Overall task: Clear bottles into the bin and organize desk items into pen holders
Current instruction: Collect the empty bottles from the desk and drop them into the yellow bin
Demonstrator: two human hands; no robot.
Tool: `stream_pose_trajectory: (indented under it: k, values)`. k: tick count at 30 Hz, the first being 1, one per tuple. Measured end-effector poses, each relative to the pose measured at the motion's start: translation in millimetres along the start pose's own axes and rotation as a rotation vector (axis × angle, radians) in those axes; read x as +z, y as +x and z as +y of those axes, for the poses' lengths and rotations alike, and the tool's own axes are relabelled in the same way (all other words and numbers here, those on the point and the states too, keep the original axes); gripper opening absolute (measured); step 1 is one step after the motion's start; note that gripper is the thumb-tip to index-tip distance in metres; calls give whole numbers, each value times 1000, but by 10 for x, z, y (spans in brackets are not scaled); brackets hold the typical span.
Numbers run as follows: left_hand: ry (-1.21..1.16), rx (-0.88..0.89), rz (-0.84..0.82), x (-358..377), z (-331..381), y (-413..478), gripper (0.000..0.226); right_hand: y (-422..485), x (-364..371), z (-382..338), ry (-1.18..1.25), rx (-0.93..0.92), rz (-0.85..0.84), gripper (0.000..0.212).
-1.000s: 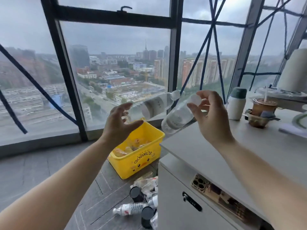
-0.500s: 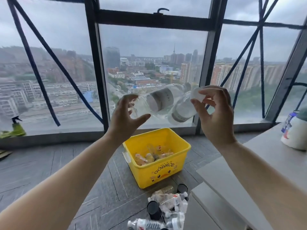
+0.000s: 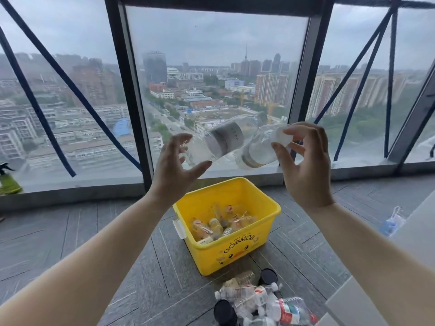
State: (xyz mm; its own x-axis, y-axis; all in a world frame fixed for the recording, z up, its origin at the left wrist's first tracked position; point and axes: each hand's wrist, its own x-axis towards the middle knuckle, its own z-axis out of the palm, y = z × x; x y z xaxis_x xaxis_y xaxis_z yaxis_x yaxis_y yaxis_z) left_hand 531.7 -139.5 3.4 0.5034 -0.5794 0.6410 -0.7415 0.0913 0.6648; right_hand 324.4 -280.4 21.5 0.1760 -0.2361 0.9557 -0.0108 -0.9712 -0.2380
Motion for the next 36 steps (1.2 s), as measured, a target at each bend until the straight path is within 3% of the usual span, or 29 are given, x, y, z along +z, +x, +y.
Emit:
stream_pose_trajectory:
  k: [6,8,9,11,12,13,14,18,24,34,36]
  values:
    - [24,60,36,258,-226,657,67,265,447,443,12,66,121,26]
    - [148,73,-15,395,-345,921,70,258,664,678,-48,124,118,28]
    - [309,40,-112,468,-429,1029,77,206,770,835,-155,187,-2,32]
    - [662,-138,-442,585,-627,1127,95,15,942,1098,-426,466,-573,57]
    - [738,-243,-589,633,-719,1124,100,-98,987,1195,-520,624,-870,74]
    - [740,-313,-682,671,-809,1107,102,-186,1001,1254,-548,729,-1059,85]
    - [719,-336,-739,707,-898,1087,102,-243,990,1296,-534,768,-1145,89]
    - [723,-281,-832,827,-1067,1013,100,-310,816,1423,-524,717,-1156,83]
    - [609,-180,-798,1123,-902,882,92,-278,521,1424,-524,723,-1118,80]
    - [229,60,-701,1152,385,214,78,-290,-580,587,-462,675,-836,63]
    - [213,149,-748,1195,669,54,78,-328,-920,390,-466,653,-808,64]
